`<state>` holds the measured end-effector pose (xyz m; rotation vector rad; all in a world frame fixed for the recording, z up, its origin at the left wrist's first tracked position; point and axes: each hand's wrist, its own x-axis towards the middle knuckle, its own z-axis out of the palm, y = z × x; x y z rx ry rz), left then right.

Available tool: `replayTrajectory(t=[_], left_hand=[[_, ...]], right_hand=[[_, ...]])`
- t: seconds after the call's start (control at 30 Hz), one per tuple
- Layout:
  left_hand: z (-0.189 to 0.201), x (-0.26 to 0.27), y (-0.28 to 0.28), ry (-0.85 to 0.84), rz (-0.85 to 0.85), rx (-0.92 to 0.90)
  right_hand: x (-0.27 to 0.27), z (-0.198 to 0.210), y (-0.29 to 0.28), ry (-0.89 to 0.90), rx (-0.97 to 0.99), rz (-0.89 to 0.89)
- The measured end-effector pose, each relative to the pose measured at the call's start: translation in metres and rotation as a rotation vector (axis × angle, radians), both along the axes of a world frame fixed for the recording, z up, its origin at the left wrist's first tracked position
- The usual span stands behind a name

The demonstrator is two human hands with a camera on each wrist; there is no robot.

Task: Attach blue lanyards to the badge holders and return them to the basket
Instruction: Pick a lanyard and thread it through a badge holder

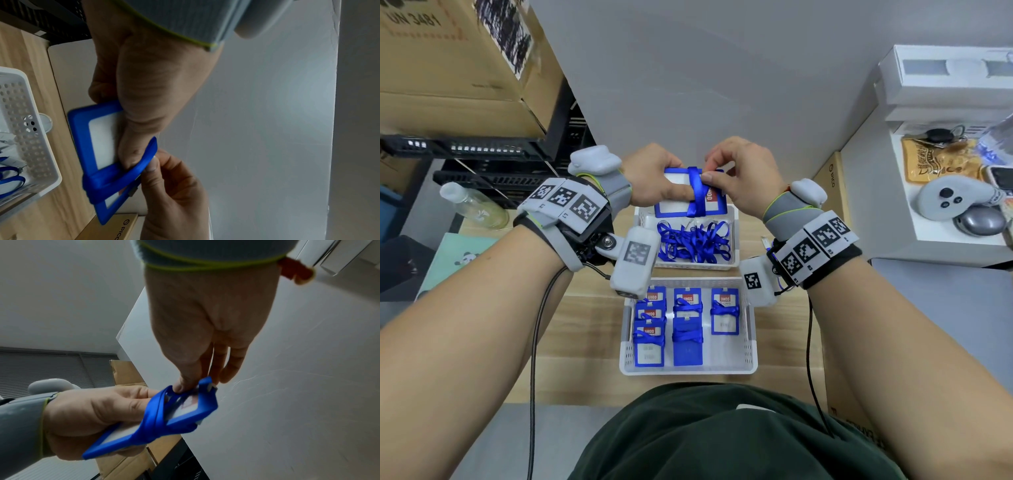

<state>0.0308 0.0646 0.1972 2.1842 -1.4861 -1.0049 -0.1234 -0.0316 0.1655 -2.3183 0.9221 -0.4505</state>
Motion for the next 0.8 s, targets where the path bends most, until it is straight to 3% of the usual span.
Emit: replayTrajectory(t=[0.3,0.47,0.6,0.8], left_hand=[[-0.015,0.002,0.021,0.067,-0.122,0.074],[-0.030,0.016,0.035,0.022,-0.006,0.024],[-0.039,0.033,0.050,0.030,0.079,0.018],[-0.055,0.048,0.073,0.071,0.156,0.013]], right_hand=[[0.012,-0.003,0.000,0.112,0.035,0.035],[0.023,-0.012,0.005,0.047,0.138,0.058],[0.035,-0.021,0.019,0.044,0.203,0.199],[0.057,-0.033,0.038,0.033,0.213,0.177]])
